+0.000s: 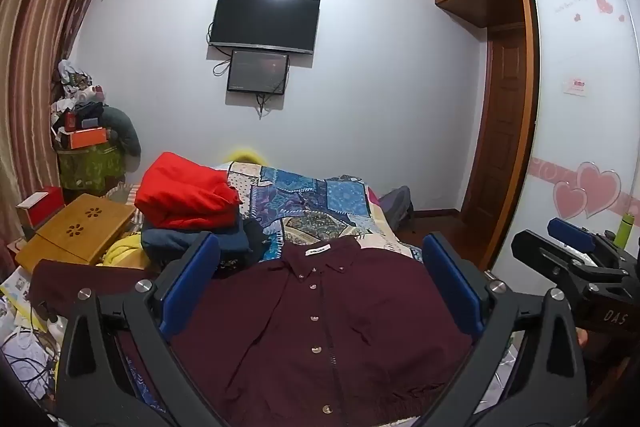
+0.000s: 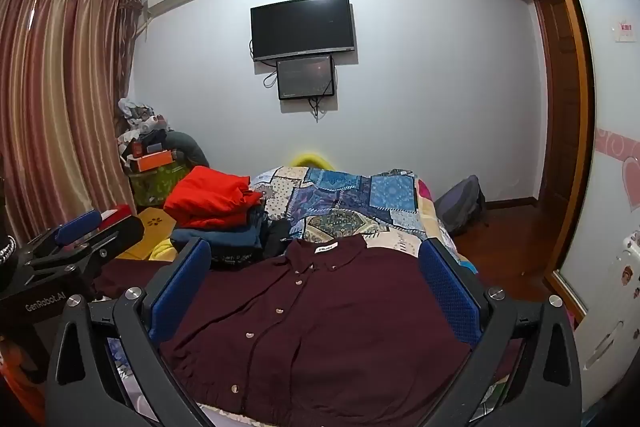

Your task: Fold large clothes

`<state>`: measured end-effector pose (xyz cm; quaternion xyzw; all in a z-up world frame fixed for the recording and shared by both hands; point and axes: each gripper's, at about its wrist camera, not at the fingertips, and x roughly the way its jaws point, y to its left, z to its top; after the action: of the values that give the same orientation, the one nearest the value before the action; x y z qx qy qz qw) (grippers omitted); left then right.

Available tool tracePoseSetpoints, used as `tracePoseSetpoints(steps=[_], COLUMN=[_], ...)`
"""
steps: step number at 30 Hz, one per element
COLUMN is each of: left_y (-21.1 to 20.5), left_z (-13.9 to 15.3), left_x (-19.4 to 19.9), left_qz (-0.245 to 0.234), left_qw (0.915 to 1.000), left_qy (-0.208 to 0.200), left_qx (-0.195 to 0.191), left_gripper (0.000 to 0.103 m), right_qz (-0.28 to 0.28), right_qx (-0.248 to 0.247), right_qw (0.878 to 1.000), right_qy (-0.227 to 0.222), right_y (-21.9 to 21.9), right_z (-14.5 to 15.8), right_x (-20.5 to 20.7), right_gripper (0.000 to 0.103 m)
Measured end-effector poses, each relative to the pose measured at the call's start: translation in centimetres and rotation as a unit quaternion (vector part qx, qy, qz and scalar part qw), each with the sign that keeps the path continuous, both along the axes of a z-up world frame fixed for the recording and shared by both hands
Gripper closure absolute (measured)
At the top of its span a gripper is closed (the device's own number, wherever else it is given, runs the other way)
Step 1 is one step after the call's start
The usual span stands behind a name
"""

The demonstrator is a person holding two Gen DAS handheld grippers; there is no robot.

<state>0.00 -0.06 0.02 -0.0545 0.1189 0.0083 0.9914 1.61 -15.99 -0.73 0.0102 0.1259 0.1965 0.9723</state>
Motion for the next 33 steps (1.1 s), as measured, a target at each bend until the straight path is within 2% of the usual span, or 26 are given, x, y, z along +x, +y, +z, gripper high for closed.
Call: tracePoseSetpoints(steps=[8,15,33], left_y=[0.1,0.5,0.4], left_z=[0.3,-0.6,-0.8], left_x=[-0.9,0.7,0.4], left_qz=[-0.003,0.005,0.003], left_qw=[1.0,0.9999,0.9999], left_qy=[0.003,0.005,-0.003], left_qx=[-0.007,-0.01,-0.013], left_gripper=[0.001,0.001,0.001], right_qz=[0.0,0.001,0.001], right_qx=[-0.002,-0.002,0.0], right_qw=[1.0,1.0,1.0], right_qy=[0.006,0.01,0.009], right_y=[0.0,0.0,0.2], right_z=[0.1,0.0,0.0], right_x=[0.0,0.2,-0.2], right_gripper=[0.0,0.0,0.0])
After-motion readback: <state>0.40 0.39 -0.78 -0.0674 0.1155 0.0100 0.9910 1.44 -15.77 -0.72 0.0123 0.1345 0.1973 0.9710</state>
